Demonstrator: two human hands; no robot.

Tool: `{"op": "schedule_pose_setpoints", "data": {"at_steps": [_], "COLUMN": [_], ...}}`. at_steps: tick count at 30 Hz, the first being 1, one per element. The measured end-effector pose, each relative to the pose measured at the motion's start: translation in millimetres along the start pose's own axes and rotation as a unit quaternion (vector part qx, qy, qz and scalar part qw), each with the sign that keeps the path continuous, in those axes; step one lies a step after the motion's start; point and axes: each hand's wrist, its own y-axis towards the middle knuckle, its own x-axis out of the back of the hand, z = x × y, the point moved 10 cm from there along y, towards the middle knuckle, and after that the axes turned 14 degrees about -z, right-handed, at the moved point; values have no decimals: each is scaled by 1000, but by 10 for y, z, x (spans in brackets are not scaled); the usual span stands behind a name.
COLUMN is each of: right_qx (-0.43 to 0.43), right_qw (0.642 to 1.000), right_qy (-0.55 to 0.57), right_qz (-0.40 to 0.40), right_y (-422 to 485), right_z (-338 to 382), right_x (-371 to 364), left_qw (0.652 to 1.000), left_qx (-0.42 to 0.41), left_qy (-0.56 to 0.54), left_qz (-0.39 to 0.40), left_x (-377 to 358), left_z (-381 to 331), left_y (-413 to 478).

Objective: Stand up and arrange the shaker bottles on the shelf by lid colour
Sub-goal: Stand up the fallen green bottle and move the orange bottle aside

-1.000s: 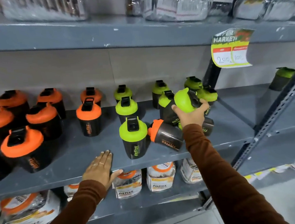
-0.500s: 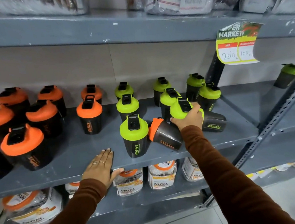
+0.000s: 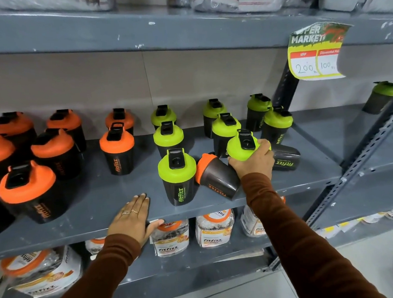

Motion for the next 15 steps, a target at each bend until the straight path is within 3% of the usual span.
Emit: {"op": "schedule_pose_setpoints", "data": {"at_steps": [5,7,10,12,15], "right_qx": [-11,5,194,346,423], "right_qw": [1000,999,969,932,896], "right_qy": [-11,-41,-12,55,-24], "right_qz": [13,-27,-150,-96,131], "right_y": [-7,-15,-197,-490,-844], "right_z": [-53,-11,452,820,929], "right_x": [-31,48,326,275,-269], "left_qw": [1000,1000,1000,1000,1000], "left_qx": [0,1,3,2,3], "left_qy": [3,2,1,-2,-3], "left_qz": [6,1,3,7,4], "left_x": [-11,-2,-17,-31,-25], "left_z": [8,10,13,12,14], "left_y": [-8,-11,-14,-13,-15]}}
